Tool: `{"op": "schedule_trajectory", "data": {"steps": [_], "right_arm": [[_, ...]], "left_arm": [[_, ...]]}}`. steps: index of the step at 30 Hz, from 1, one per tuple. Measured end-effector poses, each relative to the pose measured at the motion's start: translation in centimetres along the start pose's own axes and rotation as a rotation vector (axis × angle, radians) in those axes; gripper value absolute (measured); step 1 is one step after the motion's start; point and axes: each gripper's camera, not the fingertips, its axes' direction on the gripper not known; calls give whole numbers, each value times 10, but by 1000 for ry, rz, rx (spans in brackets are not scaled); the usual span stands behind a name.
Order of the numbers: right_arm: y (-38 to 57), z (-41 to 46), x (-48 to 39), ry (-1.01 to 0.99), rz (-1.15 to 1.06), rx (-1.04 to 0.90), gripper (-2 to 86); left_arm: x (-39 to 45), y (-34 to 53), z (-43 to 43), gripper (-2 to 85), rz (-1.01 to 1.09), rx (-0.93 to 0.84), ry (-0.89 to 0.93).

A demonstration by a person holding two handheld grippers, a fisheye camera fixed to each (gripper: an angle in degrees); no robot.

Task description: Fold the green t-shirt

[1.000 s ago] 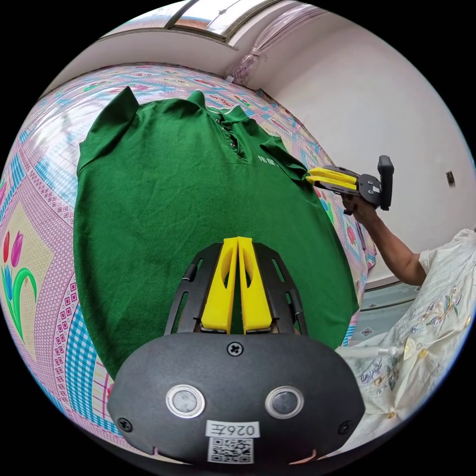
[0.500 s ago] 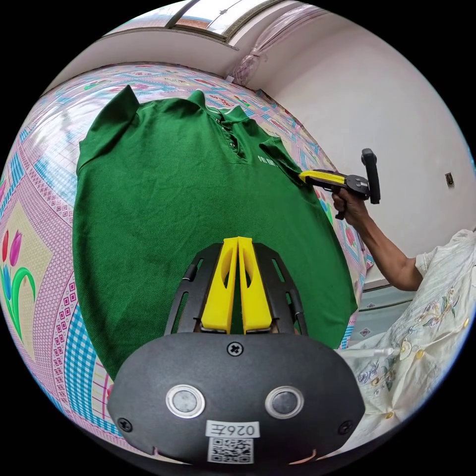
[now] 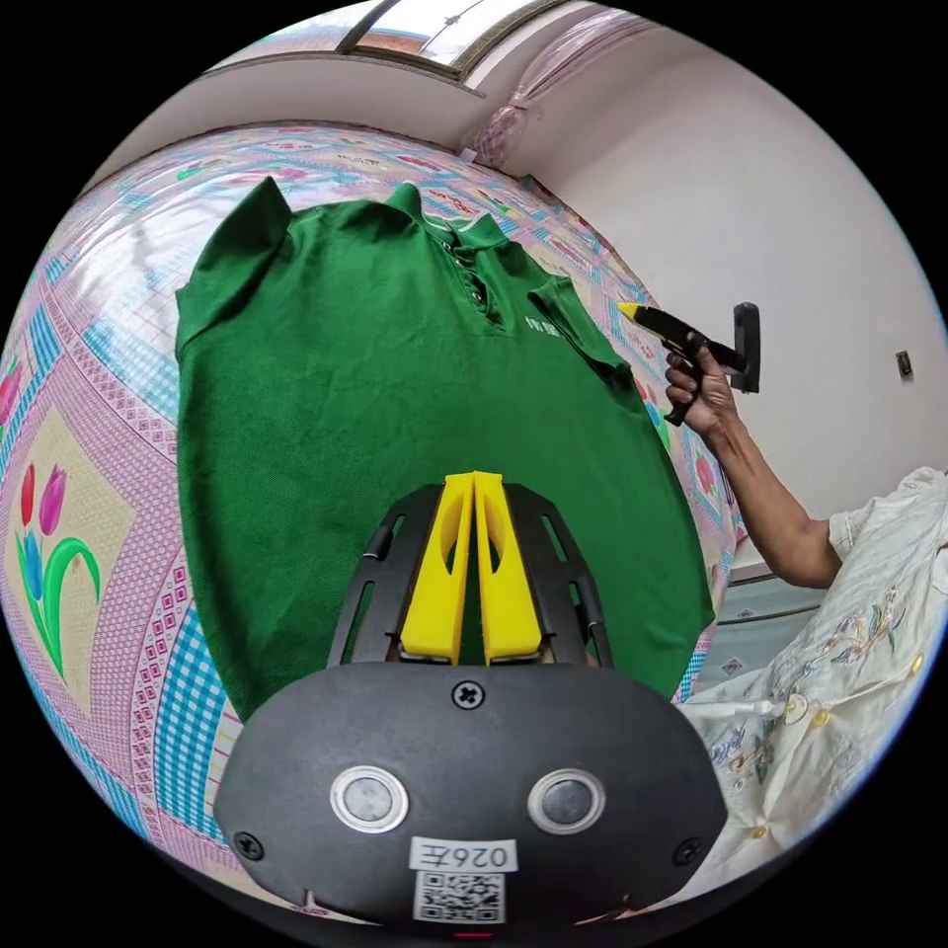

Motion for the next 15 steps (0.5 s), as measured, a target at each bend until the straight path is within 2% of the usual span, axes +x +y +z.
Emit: {"op": "schedule_trajectory", "data": {"steps": [3, 6, 9, 15], "right_arm": [[-3, -38, -17, -83, -47, 102, -9], [-15, -46, -36, -132, -98, 111, -8], [-43, -21, -57, -206, -174, 36, 0], [-131, 81, -126, -391, -339, -208, 67]], "left_arm": [[-21, -6, -46, -5, -44, 161, -38], [-57, -10, -77, 20, -78, 274, 17], [-99, -16, -91, 62, -147, 318, 64], [-148, -39, -94, 81, -222, 363, 114]]}}
